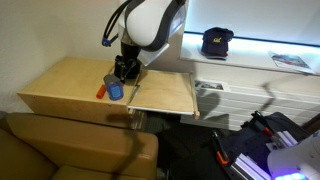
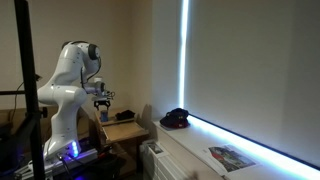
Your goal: Put the blue container on the sliding tray
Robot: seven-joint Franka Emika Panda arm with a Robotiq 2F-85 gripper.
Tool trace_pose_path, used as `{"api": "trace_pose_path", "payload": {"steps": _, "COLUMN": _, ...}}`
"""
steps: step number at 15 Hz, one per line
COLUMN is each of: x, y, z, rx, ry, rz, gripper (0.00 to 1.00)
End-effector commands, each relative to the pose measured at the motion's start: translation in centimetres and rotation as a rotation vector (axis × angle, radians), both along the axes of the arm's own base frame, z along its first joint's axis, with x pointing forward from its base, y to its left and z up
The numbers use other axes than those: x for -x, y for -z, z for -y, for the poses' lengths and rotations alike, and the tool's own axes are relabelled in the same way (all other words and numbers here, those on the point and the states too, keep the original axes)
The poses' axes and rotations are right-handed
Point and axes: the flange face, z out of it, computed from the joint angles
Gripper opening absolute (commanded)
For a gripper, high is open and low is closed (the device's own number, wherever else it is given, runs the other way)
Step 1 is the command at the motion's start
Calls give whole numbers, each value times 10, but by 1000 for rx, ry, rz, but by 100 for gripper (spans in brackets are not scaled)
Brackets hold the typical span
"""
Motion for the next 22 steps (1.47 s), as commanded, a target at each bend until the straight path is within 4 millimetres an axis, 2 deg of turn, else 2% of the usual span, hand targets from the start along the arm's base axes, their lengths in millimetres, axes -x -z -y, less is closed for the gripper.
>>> {"api": "trace_pose_path", "payload": {"steps": 1, "x": -19, "y": 28, "z": -27, "rx": -33, "ry": -3, "rz": 66, "gripper": 100}}
{"api": "trace_pose_path", "payload": {"steps": 6, "x": -42, "y": 58, "z": -56, "rx": 5, "ry": -23, "rz": 121, "gripper": 100}}
{"api": "trace_pose_path", "payload": {"steps": 13, "x": -66, "y": 91, "z": -77, "rx": 34, "ry": -35, "rz": 168, "gripper": 100}}
{"api": "trace_pose_path", "payload": {"steps": 14, "x": -68, "y": 94, "z": -79, "rx": 31, "ry": -43, "rz": 172, "gripper": 75}}
{"api": "trace_pose_path", "payload": {"steps": 15, "x": -69, "y": 97, "z": -80, "rx": 37, "ry": -44, "rz": 170, "gripper": 73}}
{"api": "trace_pose_path", "payload": {"steps": 16, "x": -70, "y": 93, "z": -83, "rx": 30, "ry": -43, "rz": 172, "gripper": 66}}
{"api": "trace_pose_path", "payload": {"steps": 19, "x": -72, "y": 88, "z": -84, "rx": 28, "ry": -40, "rz": 170, "gripper": 61}}
{"api": "trace_pose_path", "payload": {"steps": 22, "x": -70, "y": 71, "z": -80, "rx": 56, "ry": -24, "rz": 128, "gripper": 59}}
